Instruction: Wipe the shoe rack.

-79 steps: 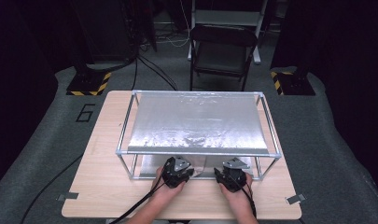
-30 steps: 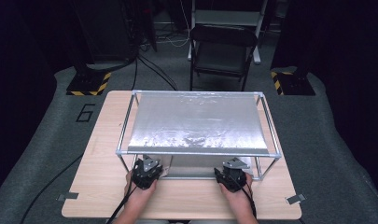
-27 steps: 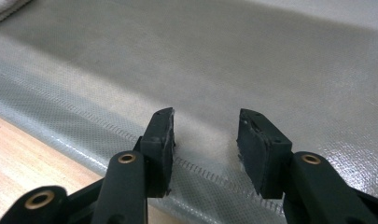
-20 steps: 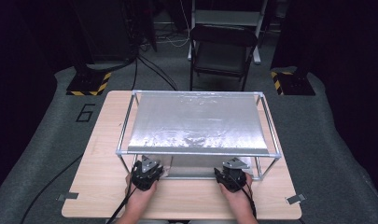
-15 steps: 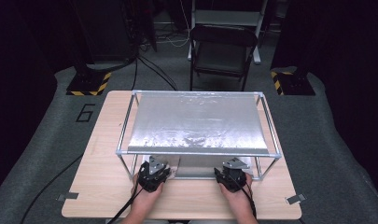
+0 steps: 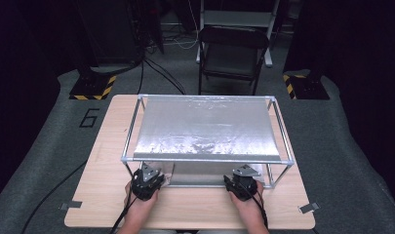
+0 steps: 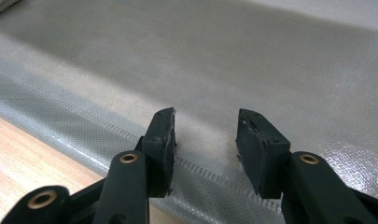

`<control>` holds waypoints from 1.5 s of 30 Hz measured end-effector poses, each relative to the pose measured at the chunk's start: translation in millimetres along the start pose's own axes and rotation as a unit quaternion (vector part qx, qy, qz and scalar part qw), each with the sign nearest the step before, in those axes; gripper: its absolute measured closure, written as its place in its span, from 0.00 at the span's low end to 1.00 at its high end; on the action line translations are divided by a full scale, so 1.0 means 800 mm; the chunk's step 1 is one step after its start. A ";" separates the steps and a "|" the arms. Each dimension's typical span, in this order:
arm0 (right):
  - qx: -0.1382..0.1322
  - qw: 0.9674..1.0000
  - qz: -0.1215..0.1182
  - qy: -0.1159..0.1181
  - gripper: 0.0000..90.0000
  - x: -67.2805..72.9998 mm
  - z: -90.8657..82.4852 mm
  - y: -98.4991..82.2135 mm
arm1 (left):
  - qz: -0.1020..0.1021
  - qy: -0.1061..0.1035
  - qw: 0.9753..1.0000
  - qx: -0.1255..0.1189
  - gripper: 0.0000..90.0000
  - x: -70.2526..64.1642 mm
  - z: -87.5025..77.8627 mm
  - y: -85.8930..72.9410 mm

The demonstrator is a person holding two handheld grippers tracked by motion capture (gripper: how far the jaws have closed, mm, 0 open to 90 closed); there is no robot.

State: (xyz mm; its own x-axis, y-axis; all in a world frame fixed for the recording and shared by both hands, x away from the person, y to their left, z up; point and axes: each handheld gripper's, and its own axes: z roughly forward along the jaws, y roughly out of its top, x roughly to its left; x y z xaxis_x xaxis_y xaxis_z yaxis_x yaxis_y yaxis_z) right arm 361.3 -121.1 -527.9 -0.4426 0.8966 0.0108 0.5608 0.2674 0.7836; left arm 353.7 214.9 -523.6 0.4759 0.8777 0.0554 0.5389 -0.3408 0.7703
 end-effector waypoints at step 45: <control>0.000 1.000 0.001 0.000 0.63 0.000 0.000 0.000 | -0.012 0.015 0.997 -0.070 0.91 0.042 -0.150 -0.020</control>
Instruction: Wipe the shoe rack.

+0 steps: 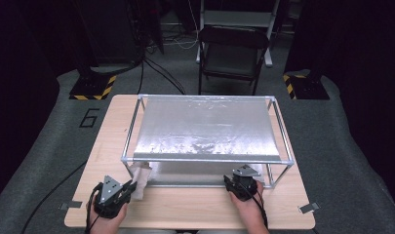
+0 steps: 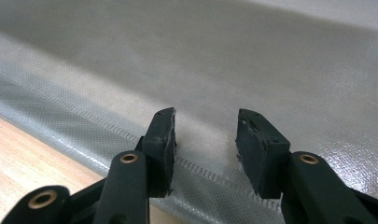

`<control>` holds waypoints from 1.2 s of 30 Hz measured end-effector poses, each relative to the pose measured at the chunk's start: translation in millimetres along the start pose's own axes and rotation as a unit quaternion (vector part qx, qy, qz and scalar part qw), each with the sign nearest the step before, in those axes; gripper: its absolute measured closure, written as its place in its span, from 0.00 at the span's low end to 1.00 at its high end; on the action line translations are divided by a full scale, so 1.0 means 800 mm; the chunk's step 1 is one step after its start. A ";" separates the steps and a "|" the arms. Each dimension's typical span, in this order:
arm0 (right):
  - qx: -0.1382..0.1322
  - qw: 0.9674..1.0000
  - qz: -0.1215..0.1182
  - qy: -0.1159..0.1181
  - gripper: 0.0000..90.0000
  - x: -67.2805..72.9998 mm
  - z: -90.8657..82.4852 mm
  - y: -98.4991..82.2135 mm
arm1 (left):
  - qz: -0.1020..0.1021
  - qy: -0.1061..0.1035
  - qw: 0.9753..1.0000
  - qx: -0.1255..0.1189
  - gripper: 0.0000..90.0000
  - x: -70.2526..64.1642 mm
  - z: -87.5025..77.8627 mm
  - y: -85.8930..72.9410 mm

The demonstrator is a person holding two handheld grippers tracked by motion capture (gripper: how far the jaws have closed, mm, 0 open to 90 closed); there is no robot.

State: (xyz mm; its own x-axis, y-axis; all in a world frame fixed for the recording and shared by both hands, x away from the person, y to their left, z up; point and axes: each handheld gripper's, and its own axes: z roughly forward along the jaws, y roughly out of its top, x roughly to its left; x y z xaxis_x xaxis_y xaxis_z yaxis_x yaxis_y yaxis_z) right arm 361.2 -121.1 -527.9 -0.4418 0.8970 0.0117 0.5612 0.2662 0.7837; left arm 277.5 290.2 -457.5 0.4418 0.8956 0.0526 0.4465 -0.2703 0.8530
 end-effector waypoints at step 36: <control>-0.005 1.000 -0.002 0.010 0.69 0.001 0.001 0.001 | -0.027 0.037 0.999 -0.011 0.91 0.058 0.022 0.017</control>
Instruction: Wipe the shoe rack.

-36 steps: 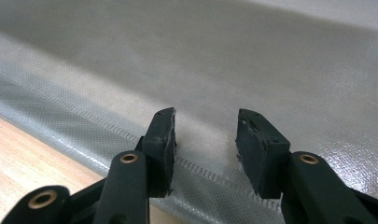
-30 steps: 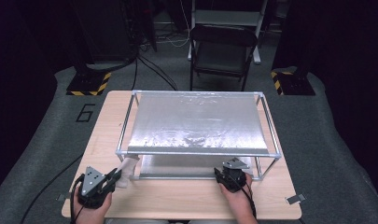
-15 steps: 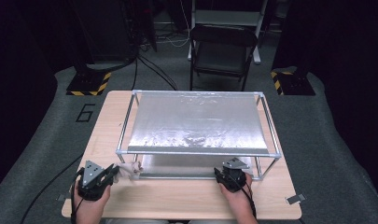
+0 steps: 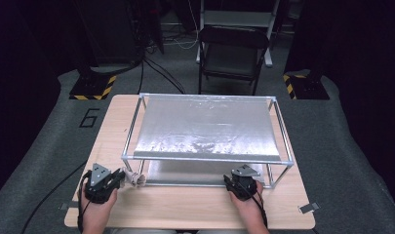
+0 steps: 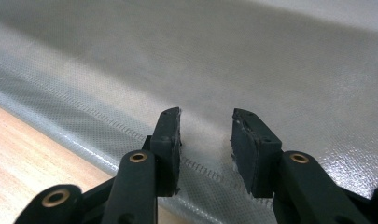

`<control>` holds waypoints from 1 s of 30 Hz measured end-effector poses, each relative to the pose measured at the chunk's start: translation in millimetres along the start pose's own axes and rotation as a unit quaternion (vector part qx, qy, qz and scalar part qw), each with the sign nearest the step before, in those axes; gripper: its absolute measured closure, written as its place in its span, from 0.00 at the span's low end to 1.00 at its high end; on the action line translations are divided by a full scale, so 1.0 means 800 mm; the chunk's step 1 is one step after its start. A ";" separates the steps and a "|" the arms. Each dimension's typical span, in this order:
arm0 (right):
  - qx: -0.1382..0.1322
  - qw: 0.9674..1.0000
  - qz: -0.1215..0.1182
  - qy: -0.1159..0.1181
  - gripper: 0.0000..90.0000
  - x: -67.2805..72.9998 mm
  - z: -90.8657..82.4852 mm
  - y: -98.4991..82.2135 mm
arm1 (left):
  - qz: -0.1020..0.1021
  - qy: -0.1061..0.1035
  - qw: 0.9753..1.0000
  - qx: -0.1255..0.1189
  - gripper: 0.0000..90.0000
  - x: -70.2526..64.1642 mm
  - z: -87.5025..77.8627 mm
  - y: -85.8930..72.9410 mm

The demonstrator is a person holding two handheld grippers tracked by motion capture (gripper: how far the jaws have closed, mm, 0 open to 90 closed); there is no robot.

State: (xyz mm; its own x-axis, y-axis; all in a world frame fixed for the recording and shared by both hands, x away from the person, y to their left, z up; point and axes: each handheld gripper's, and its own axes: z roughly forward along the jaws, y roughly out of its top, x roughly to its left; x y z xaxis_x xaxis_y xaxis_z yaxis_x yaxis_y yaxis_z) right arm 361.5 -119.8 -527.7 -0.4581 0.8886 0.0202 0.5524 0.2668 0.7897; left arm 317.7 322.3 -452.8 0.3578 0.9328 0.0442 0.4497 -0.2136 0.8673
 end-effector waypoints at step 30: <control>0.001 1.000 0.007 0.008 0.71 0.001 0.001 0.000 | -0.005 -0.066 0.997 -0.046 0.92 0.010 -0.004 0.036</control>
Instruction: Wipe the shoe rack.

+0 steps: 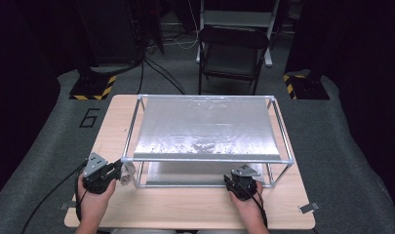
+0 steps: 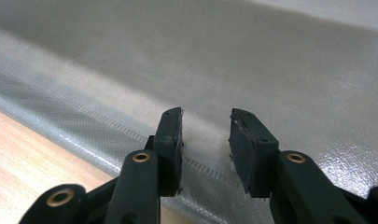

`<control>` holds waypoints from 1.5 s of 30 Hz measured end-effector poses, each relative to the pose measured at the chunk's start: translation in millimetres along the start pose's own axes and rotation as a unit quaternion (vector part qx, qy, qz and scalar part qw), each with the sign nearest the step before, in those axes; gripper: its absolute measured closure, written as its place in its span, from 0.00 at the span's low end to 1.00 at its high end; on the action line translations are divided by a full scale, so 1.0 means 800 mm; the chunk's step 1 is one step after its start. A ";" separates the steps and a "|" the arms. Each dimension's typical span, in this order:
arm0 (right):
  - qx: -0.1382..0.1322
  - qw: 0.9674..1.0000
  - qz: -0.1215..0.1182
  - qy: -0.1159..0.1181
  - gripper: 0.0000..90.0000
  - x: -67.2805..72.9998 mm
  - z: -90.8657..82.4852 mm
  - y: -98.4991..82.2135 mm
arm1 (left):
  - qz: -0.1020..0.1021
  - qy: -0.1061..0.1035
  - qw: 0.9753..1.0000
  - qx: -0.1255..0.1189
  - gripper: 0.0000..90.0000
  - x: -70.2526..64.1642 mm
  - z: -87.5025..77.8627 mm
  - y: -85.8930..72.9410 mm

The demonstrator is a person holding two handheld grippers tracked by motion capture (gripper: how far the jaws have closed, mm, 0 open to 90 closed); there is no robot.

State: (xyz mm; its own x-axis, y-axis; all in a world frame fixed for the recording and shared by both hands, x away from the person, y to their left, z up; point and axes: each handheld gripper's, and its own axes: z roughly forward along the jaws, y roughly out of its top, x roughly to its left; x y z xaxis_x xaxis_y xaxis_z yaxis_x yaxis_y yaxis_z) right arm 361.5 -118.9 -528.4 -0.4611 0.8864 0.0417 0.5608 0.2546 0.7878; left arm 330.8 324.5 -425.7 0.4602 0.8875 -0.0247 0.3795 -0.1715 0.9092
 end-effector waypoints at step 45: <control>-0.009 1.000 -0.011 -0.012 0.71 0.000 -0.001 0.000 | -0.030 -0.001 0.999 -0.027 0.92 0.007 -0.046 0.027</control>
State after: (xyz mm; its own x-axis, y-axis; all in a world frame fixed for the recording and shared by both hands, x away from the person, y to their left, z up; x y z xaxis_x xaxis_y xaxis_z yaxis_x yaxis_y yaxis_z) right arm 361.0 -119.6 -527.7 -0.4569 0.8895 0.0105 0.5378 0.2669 0.7997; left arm 312.0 341.5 -390.5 0.4387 0.8950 -0.0810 0.3625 -0.0937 0.9273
